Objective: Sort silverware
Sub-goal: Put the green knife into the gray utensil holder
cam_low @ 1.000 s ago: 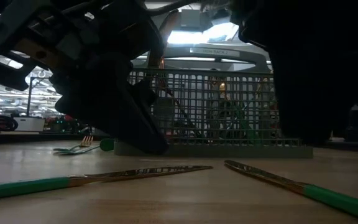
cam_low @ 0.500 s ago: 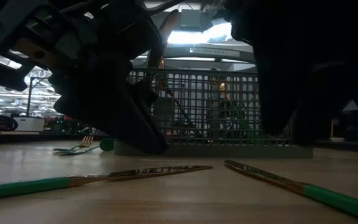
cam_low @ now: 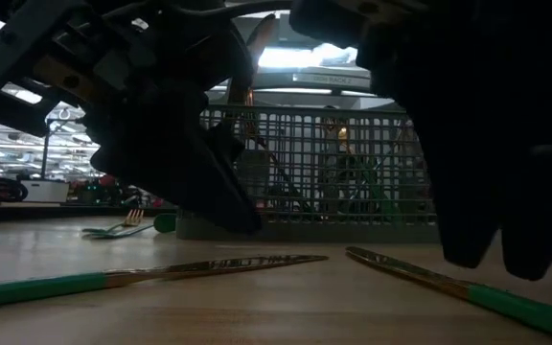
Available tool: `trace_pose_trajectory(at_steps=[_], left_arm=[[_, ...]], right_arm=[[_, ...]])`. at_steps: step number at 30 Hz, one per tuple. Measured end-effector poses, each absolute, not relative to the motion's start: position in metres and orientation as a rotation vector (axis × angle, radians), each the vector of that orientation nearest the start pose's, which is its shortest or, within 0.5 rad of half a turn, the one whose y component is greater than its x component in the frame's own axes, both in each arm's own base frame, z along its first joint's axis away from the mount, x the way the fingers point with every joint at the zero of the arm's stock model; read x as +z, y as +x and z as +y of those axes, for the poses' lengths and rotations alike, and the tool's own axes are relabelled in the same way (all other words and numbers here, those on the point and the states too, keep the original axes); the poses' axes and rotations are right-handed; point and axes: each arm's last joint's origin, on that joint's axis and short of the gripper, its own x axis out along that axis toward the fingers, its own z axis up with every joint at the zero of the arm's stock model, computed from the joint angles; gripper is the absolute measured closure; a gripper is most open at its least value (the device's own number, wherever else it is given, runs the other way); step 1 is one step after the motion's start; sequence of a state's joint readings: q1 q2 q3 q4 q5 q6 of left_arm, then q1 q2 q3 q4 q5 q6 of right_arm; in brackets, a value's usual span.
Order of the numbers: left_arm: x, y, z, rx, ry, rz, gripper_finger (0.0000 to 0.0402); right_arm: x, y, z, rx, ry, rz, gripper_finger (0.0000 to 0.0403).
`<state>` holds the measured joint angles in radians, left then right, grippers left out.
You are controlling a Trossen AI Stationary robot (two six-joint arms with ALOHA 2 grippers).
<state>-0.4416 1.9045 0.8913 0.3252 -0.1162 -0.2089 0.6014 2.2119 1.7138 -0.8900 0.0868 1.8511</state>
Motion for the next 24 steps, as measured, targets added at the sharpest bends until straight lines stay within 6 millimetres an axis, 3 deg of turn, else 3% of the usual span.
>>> trace_pose_trajectory(at_steps=[6,19,24], left_arm=[[0.115,0.328,-0.152,-0.242,-0.009,0.693,0.0316],[0.116,0.330,-0.149,-0.232,-0.024,0.689,0.0316],[0.121,0.329,-0.149,-0.238,-0.011,0.683,0.0316]], right_arm=[[0.146,0.366,0.249,-0.810,1.075,1.215,0.0288],[0.138,0.367,0.252,-0.691,0.966,1.324,0.0296],[0.137,0.367,0.249,-0.604,0.856,1.363,0.0340]])
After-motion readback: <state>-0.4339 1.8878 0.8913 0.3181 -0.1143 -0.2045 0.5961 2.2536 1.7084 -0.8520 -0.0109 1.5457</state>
